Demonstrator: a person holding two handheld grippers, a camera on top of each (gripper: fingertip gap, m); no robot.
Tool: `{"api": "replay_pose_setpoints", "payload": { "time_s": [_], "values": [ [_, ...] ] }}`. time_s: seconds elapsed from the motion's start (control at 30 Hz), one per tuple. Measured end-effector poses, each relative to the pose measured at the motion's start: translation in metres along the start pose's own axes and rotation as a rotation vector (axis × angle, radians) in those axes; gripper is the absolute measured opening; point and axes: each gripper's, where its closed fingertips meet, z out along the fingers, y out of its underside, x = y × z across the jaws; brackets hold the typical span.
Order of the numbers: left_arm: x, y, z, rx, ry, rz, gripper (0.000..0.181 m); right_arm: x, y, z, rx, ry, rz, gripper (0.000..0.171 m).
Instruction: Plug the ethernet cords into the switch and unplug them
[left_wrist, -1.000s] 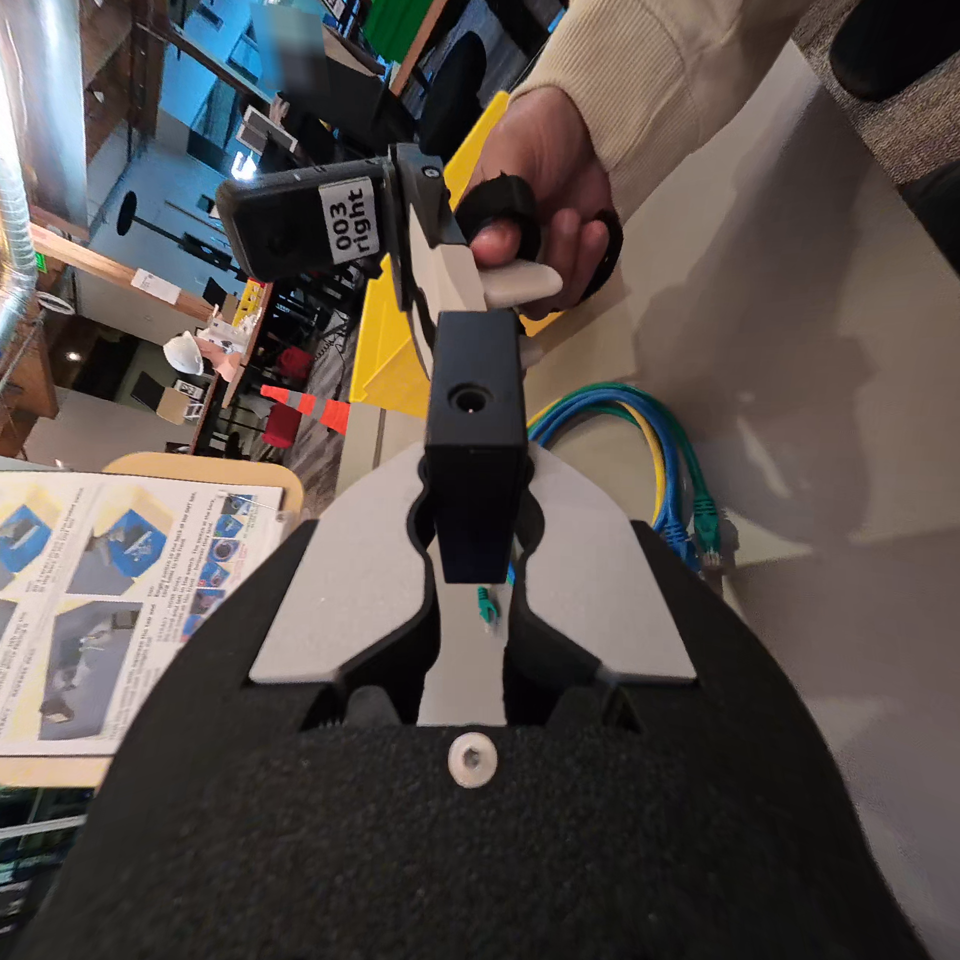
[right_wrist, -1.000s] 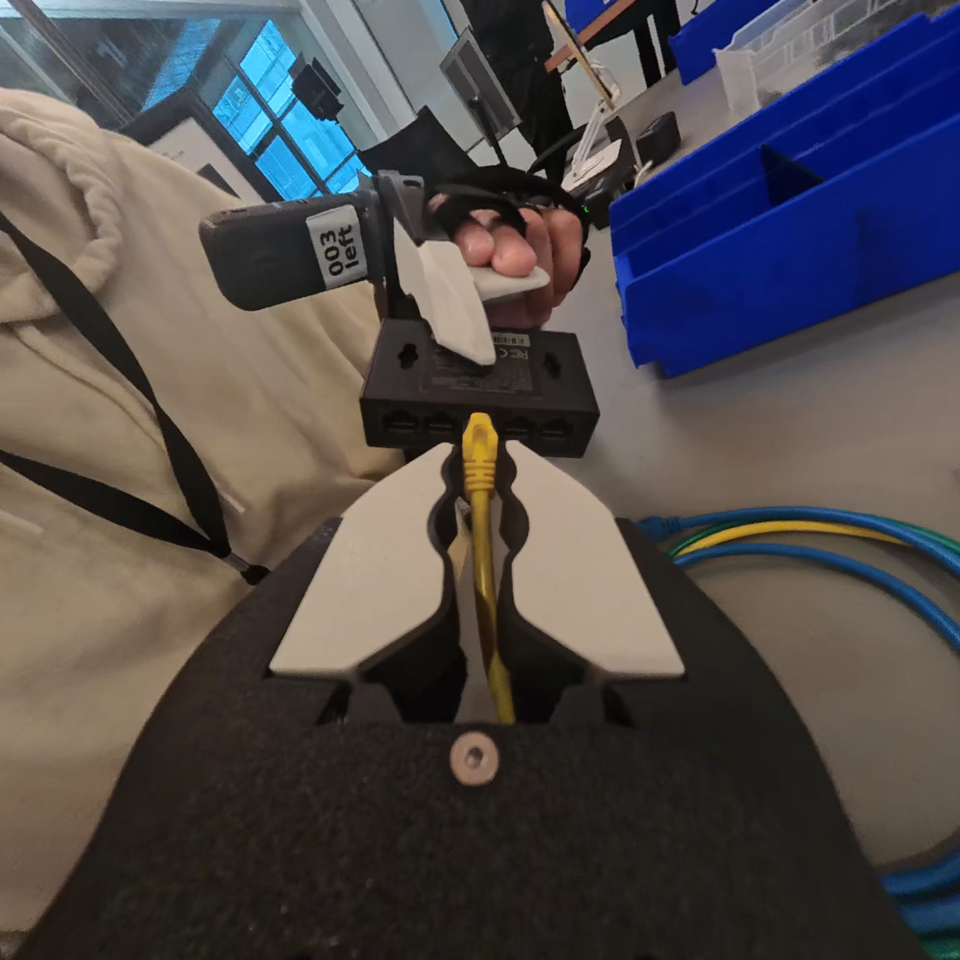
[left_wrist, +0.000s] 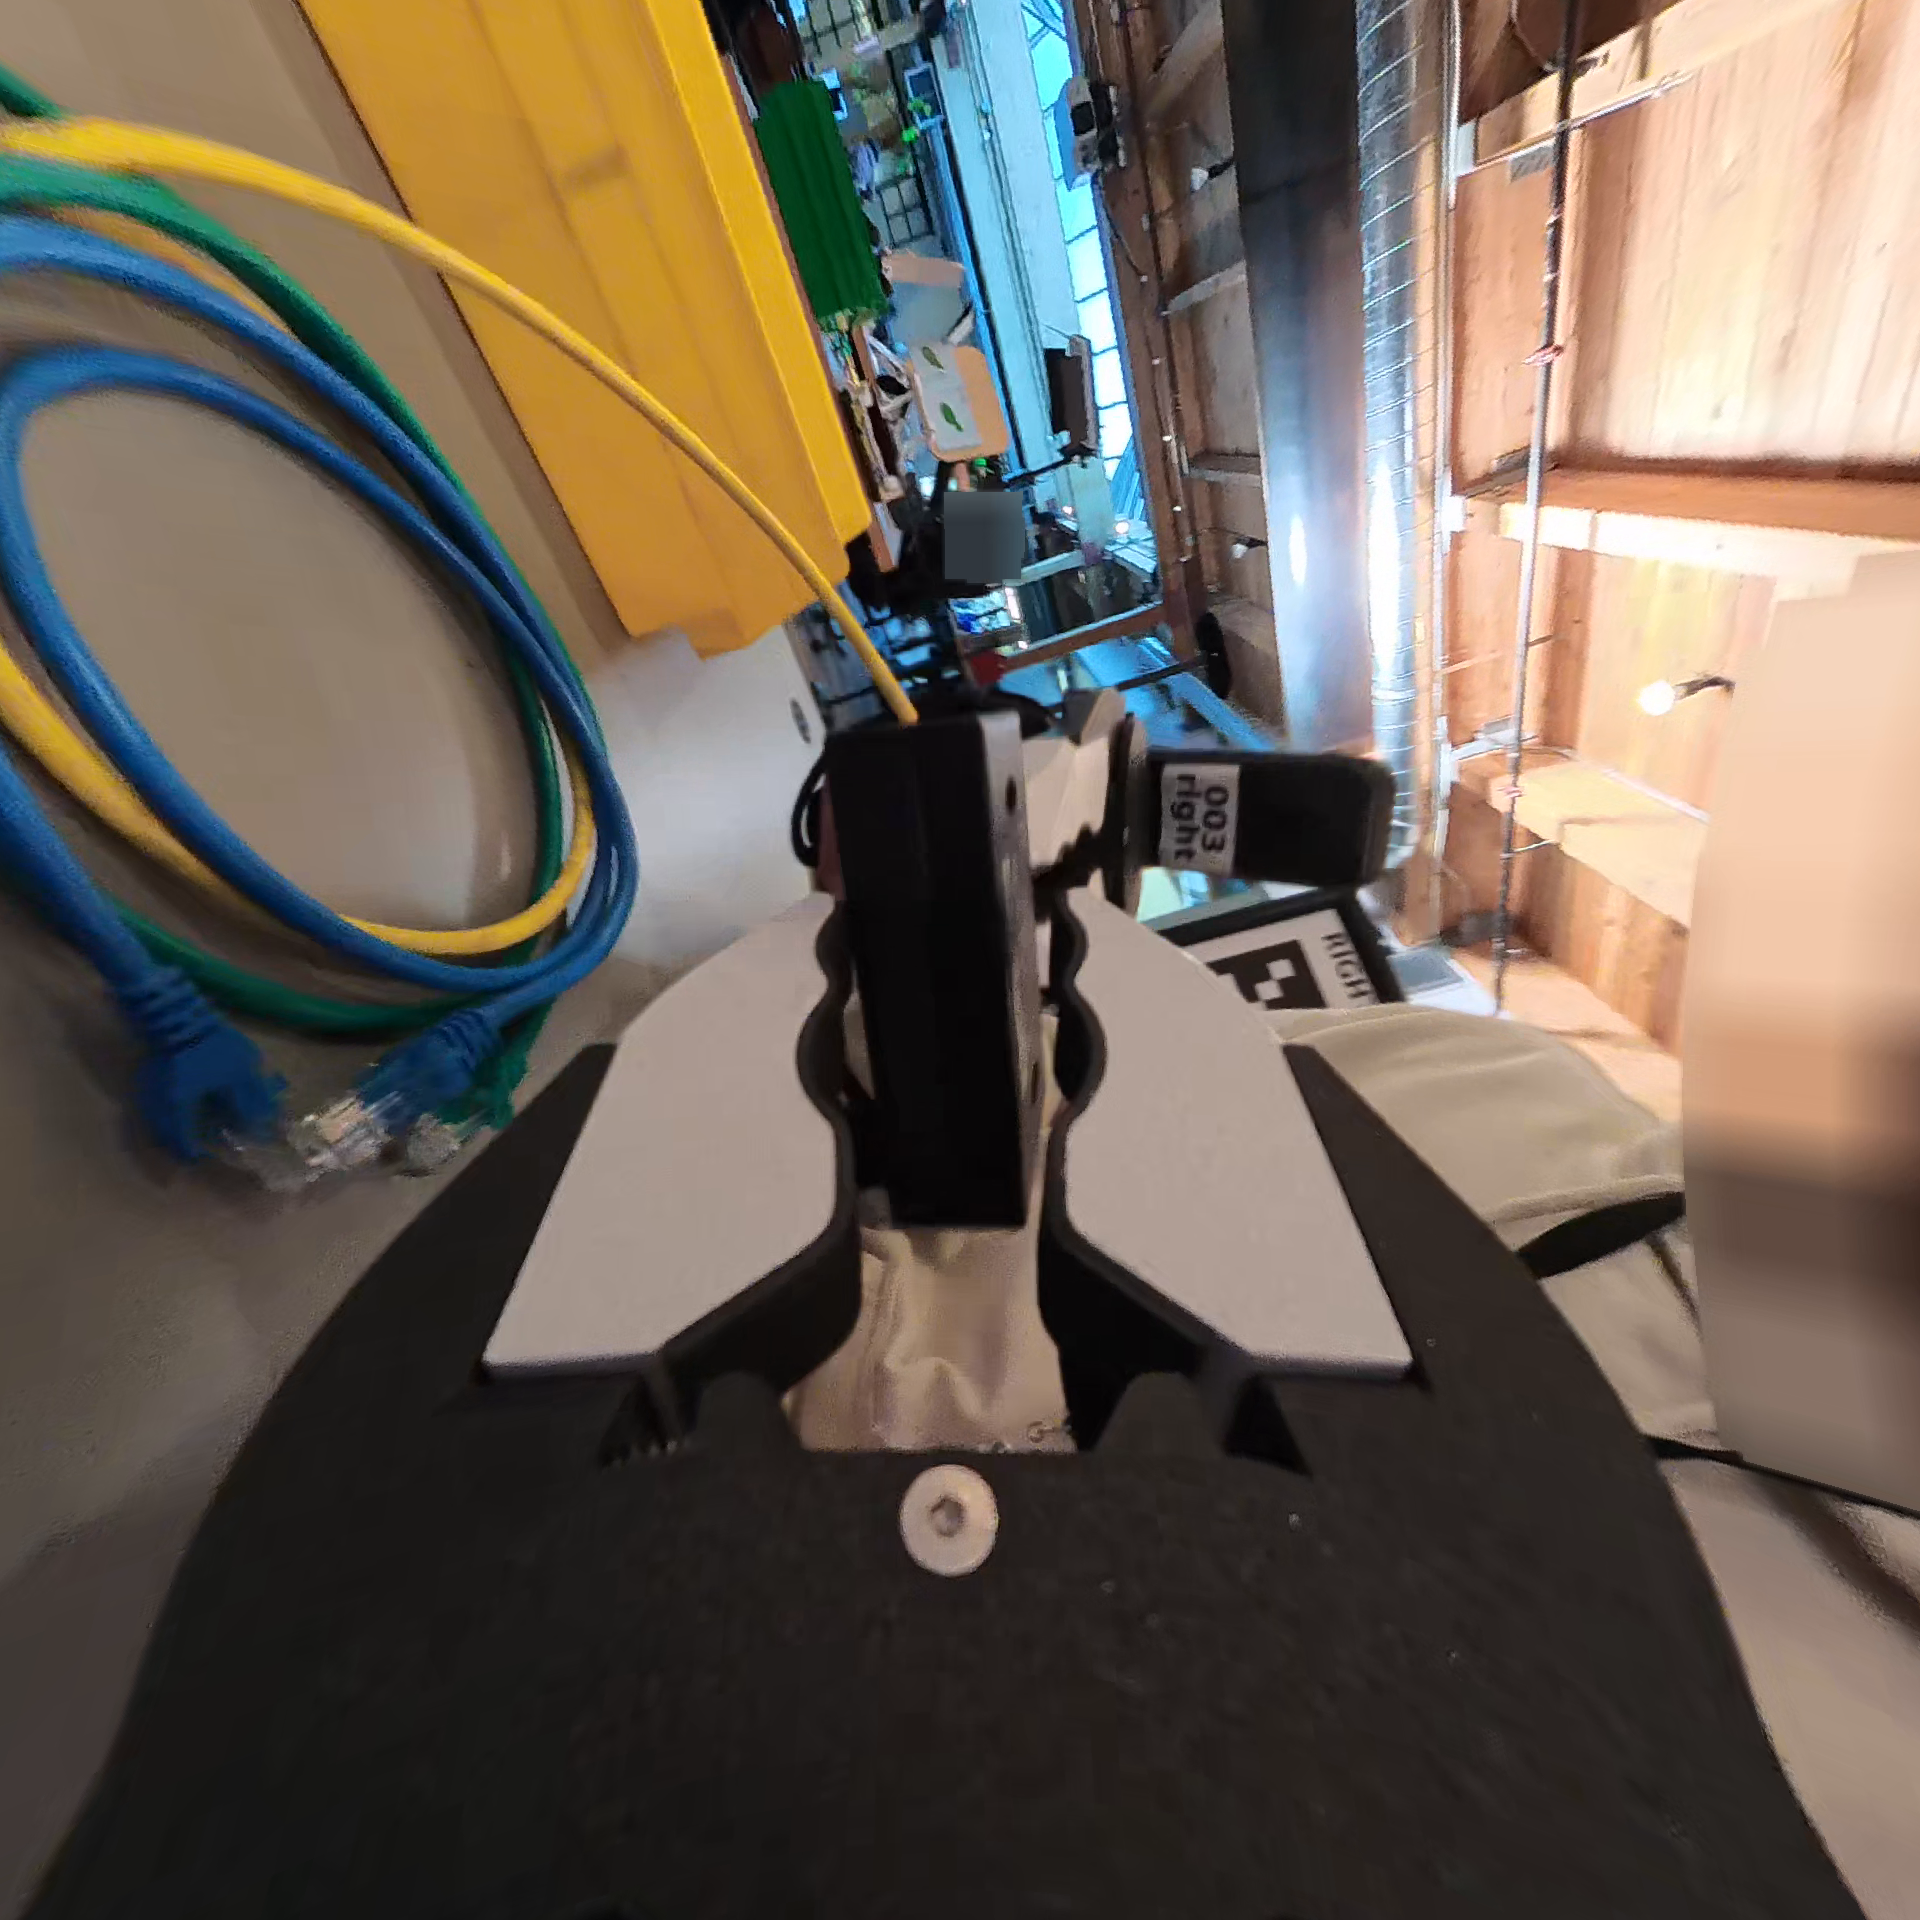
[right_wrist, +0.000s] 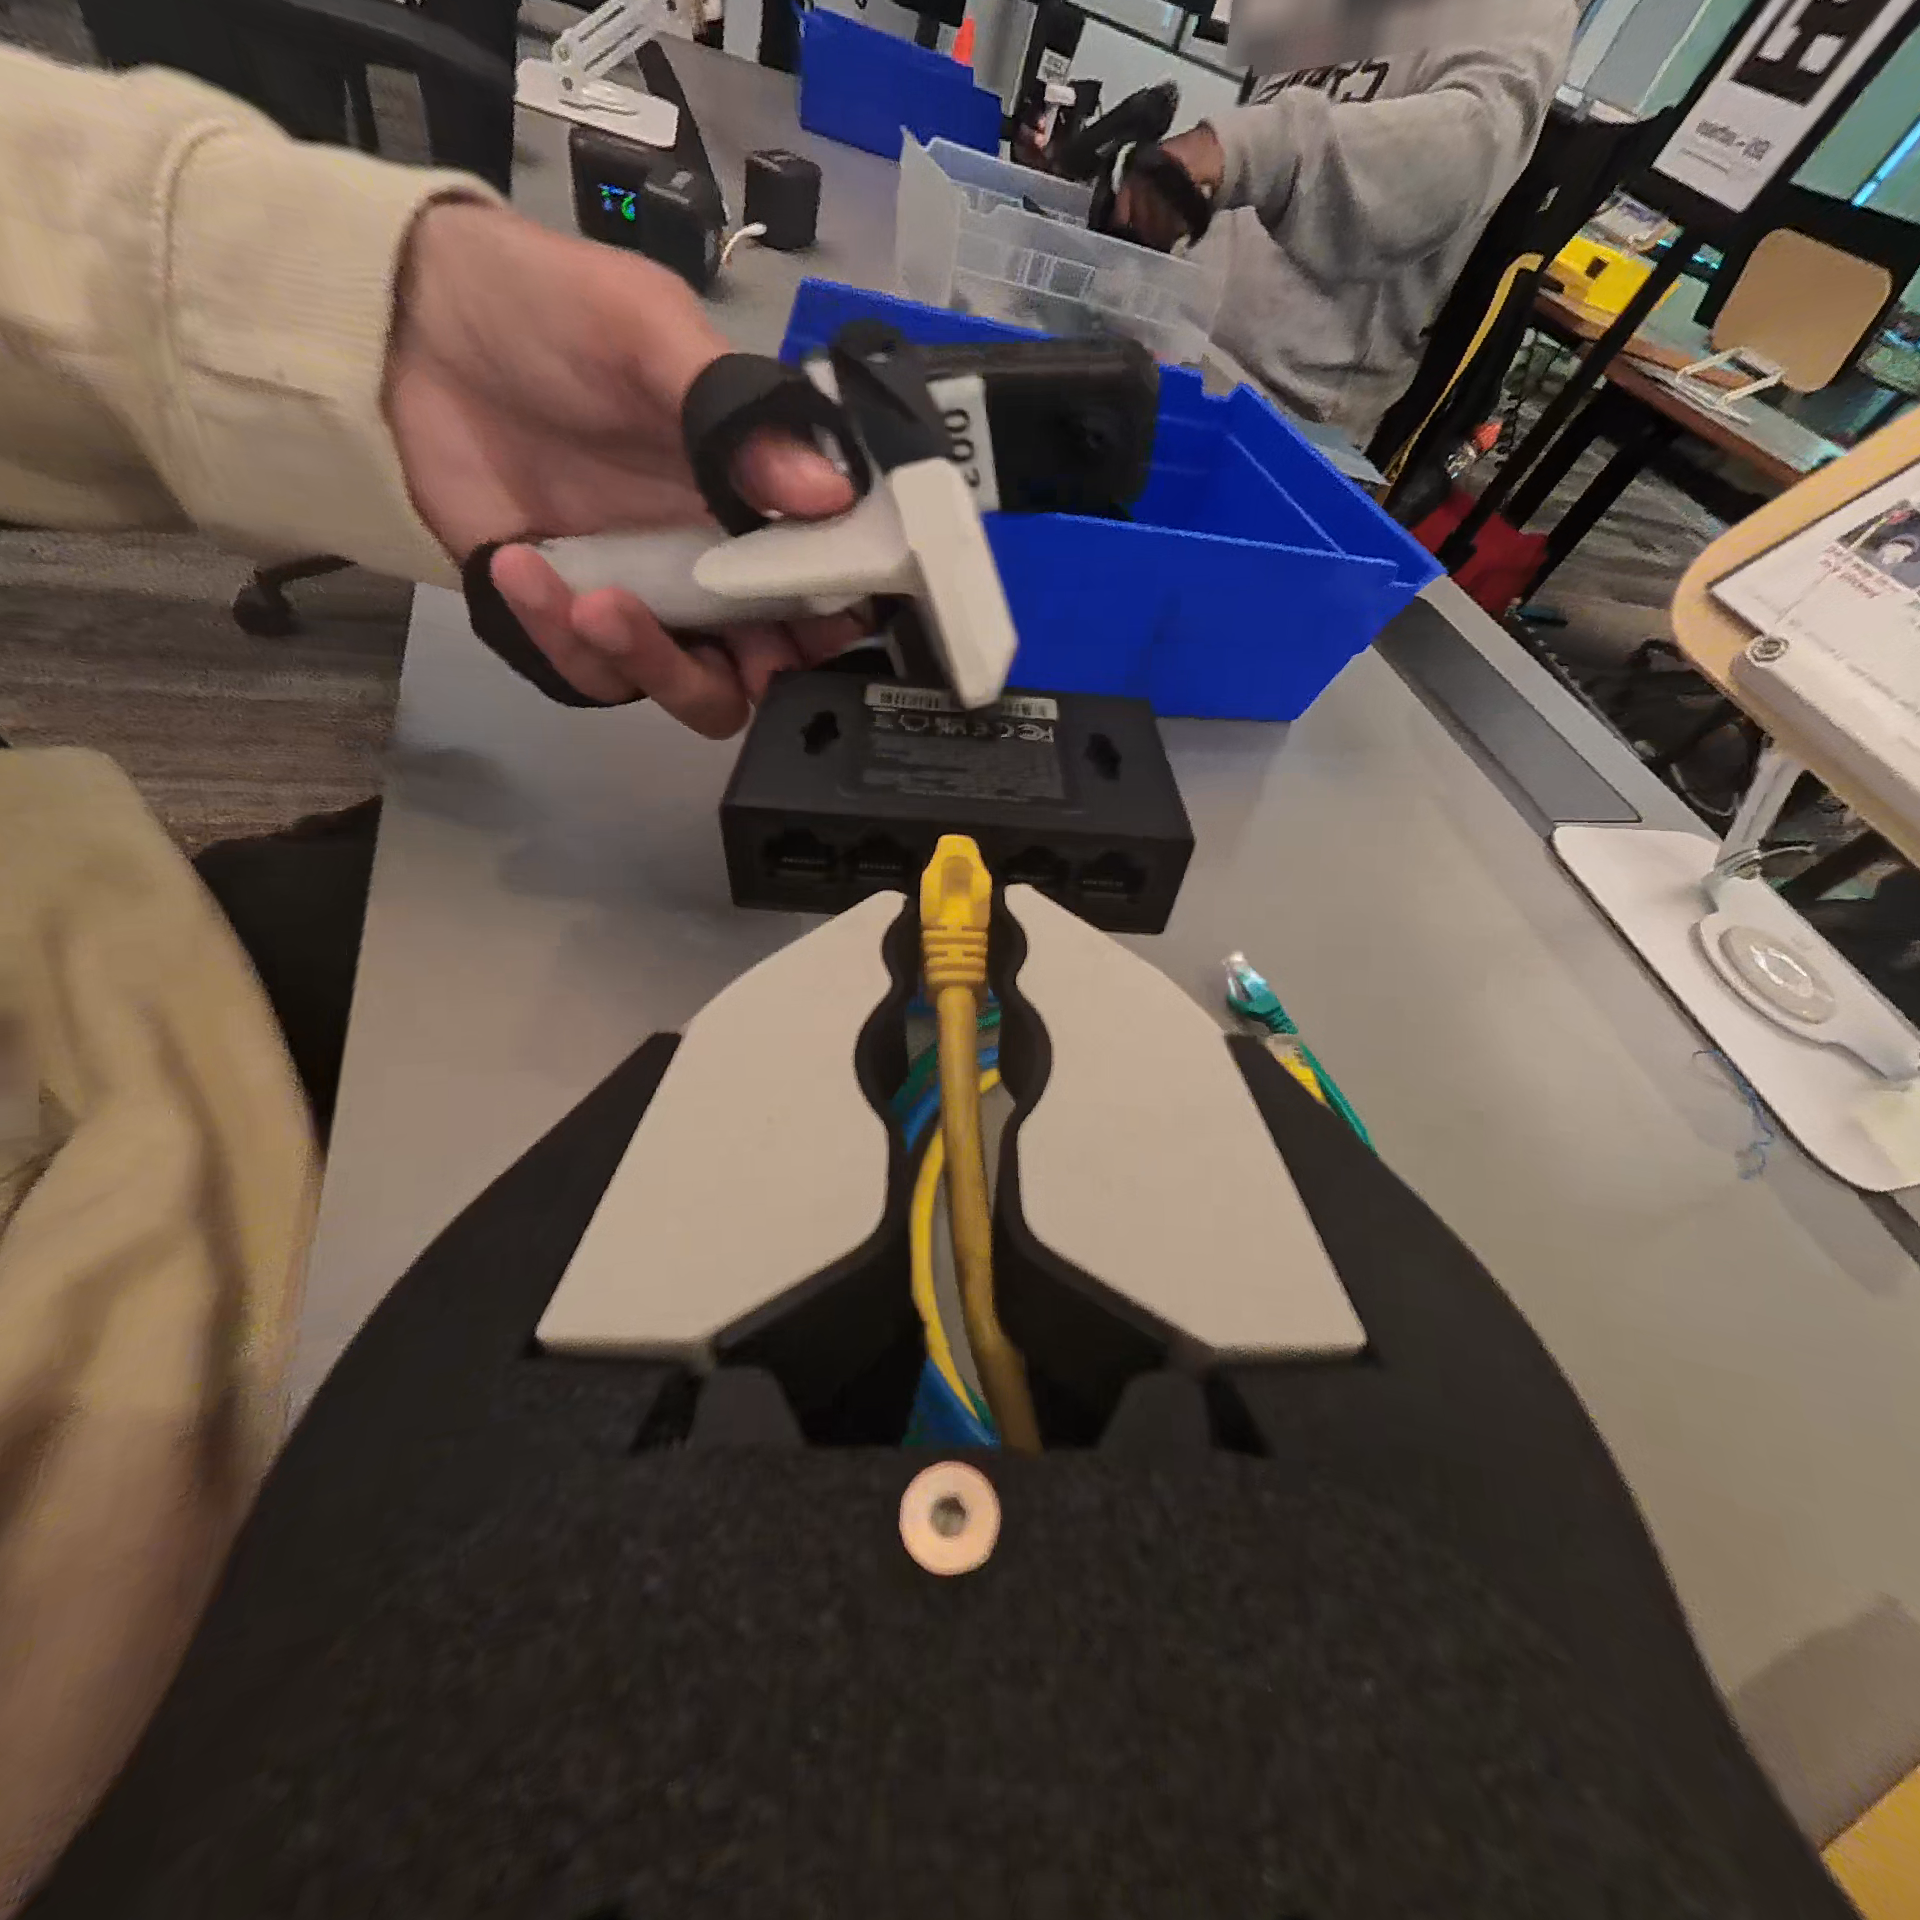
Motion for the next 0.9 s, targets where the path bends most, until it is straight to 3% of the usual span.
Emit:
{"api": "replay_pose_setpoints", "payload": {
  "time_s": [0.2,0.37,0.53,0.63,0.73,0.8,0.9],
  "values": [
    [-0.011,0.013,0.007,-0.048,0.056,-0.103,0.029,-0.01,0.009,0.008,-0.066,0.061,-0.1,0.013],
    [-0.012,0.017,0.002,-0.097,0.1,-0.088,0.027,-0.014,0.009,0.013,-0.069,0.047,-0.028,0.012],
    [-0.014,0.024,0.003,-0.094,0.136,-0.201,0.027,-0.015,-0.006,-0.007,-0.092,0.022,0.042,0.028],
    [-0.018,0.029,0.001,-0.088,0.145,-0.275,0.027,-0.017,-0.018,-0.024,-0.141,0.074,-0.166,0.03],
    [-0.019,0.032,0.005,-0.103,0.124,-0.283,0.027,-0.025,-0.008,-0.016,-0.268,0.084,-0.43,0.033],
    [-0.017,0.033,0.008,-0.11,0.122,-0.292,0.027,-0.027,0.003,-0.007,-0.331,0.079,-0.503,0.048],
    [-0.015,0.034,0.009,-0.101,0.123,-0.31,0.027,-0.032,0.009,0.001,-0.351,0.088,-0.634,0.036]
  ]
}}
